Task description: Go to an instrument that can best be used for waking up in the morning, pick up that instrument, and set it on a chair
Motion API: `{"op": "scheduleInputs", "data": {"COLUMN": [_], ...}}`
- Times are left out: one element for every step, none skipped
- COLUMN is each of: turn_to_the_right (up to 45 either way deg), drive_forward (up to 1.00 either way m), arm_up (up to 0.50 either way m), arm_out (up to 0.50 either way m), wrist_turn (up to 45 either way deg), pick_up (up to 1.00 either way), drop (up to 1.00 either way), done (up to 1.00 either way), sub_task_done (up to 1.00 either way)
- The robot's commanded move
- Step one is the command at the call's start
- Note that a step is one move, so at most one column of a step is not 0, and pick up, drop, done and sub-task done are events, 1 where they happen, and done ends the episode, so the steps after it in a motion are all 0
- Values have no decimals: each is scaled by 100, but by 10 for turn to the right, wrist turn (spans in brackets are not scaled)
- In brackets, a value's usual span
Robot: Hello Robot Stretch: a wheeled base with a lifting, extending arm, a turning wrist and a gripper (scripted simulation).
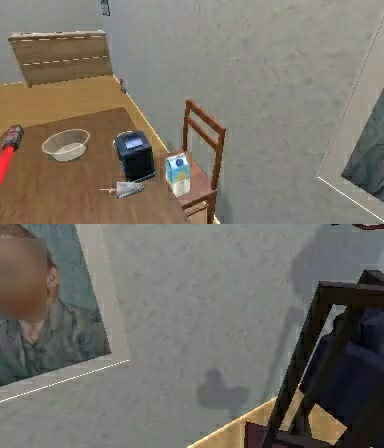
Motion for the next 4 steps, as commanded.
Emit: {"op": "scheduleInputs", "data": {"turn_to_the_right": [-450, -450, -180, 0], "drive_forward": [0, 0, 0, 0], "arm_up": [0, 0, 0, 50], "arm_out": [0, 0, 0, 0], "wrist_turn": [0, 0, 0, 0], "pick_up": [0, 0, 0, 0], "drop": [0, 0, 0, 0], "done": [0, 0, 0, 0], "sub_task_done": [0, 0, 0, 0]}}
